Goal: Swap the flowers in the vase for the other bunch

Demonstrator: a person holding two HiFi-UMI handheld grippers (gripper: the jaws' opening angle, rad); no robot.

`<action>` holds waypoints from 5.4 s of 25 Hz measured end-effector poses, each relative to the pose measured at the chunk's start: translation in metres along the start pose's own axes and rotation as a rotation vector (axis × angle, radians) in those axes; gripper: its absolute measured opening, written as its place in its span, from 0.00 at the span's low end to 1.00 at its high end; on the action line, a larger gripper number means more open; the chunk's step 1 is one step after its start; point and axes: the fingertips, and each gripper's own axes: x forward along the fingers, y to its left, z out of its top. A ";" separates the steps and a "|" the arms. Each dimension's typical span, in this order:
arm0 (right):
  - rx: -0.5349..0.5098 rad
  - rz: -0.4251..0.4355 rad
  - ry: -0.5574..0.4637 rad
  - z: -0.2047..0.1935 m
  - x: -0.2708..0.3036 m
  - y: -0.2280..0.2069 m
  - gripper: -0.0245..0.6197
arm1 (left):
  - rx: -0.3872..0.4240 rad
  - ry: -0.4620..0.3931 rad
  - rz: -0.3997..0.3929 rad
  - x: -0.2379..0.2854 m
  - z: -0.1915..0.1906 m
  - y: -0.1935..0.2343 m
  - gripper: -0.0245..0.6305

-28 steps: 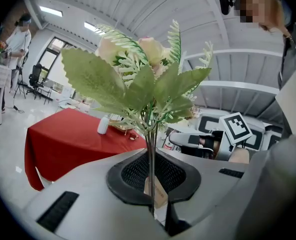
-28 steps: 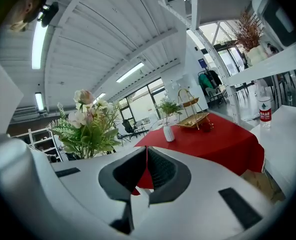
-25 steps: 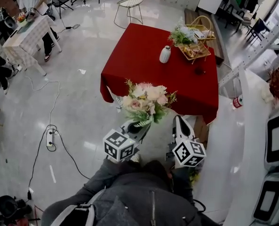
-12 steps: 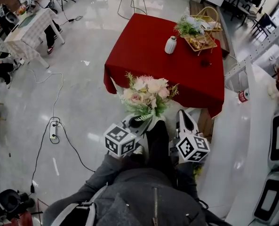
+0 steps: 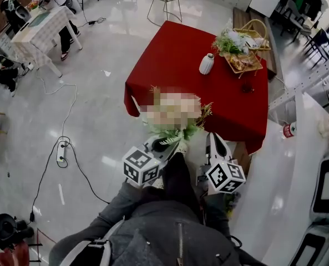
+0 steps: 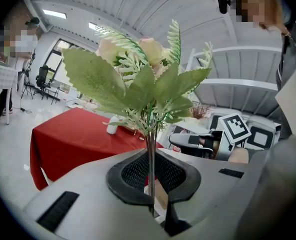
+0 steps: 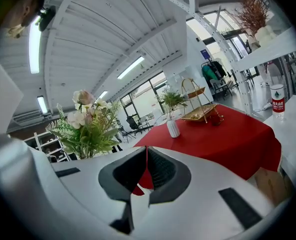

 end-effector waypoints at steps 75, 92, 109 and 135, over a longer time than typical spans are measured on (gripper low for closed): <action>0.047 0.205 -0.098 0.107 0.321 -0.138 0.40 | -0.095 -0.092 0.311 0.217 0.110 0.225 0.07; 0.063 0.227 -0.152 0.117 0.361 -0.130 0.40 | -0.142 -0.070 0.284 0.223 0.111 0.258 0.07; -0.065 0.196 -0.162 0.126 0.367 -0.131 0.16 | -0.185 -0.069 0.278 0.224 0.103 0.264 0.07; -0.132 0.223 -0.174 0.163 0.358 -0.120 0.09 | -0.177 -0.102 0.275 0.224 0.121 0.253 0.07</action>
